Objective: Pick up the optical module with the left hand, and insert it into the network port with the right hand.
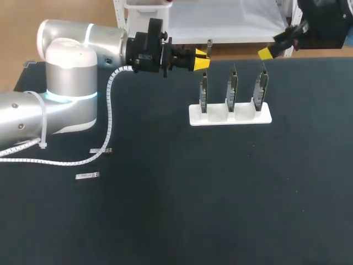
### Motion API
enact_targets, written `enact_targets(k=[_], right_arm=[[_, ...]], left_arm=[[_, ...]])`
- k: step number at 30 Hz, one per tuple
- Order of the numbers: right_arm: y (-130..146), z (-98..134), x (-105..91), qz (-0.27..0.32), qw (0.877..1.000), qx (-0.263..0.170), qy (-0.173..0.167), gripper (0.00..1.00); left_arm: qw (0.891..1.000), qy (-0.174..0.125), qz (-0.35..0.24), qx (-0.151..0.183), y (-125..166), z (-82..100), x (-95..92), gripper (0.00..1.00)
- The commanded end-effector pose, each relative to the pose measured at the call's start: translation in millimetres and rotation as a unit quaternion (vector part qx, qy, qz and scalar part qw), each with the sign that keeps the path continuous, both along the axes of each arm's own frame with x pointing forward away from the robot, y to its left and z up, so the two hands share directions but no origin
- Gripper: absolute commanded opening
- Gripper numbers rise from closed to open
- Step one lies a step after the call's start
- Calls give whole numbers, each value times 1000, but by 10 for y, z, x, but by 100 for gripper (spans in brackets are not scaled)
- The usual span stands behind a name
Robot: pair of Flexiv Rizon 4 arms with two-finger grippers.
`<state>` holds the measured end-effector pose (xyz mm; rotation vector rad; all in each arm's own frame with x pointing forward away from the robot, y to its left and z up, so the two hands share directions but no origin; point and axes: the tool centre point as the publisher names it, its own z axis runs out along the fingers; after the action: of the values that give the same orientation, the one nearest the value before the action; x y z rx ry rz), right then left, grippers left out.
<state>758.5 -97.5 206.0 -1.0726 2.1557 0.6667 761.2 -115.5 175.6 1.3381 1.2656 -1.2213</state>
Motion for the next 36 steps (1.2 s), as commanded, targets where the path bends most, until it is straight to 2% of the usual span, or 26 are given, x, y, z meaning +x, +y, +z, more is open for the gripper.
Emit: enact_targets(k=[1,7,9,13,17,21,24,30,36], right_arm=[[-14,-4,64,124,985,81,86,100],[-14,-4,64,124,985,81,86,100],[47,-12,-34,139,984,79,81,100],[266,43,-162,212,974,62,41,100],[427,74,-211,246,968,50,12,100],[513,98,-232,264,963,50,-7,100],[578,87,-242,281,958,55,-6,100],[740,53,-172,294,955,49,-11,100],[868,54,-37,287,956,47,-29,100]], left_arm=[[1000,-1,3,-1,-1,-2,-18,0],[1000,-1,3,-1,-1,-2,-18,0],[1000,-1,3,-1,-1,-2,-18,0],[1000,-1,3,-1,-1,-2,-18,0],[1000,-1,3,-1,-1,-2,-18,0],[1000,-1,3,-1,-1,-2,-18,0],[1000,-1,3,-1,-1,-2,-18,0],[1000,-1,3,-1,-1,-2,-18,0],[1000,-1,3,-1,-1,-2,-18,0]])
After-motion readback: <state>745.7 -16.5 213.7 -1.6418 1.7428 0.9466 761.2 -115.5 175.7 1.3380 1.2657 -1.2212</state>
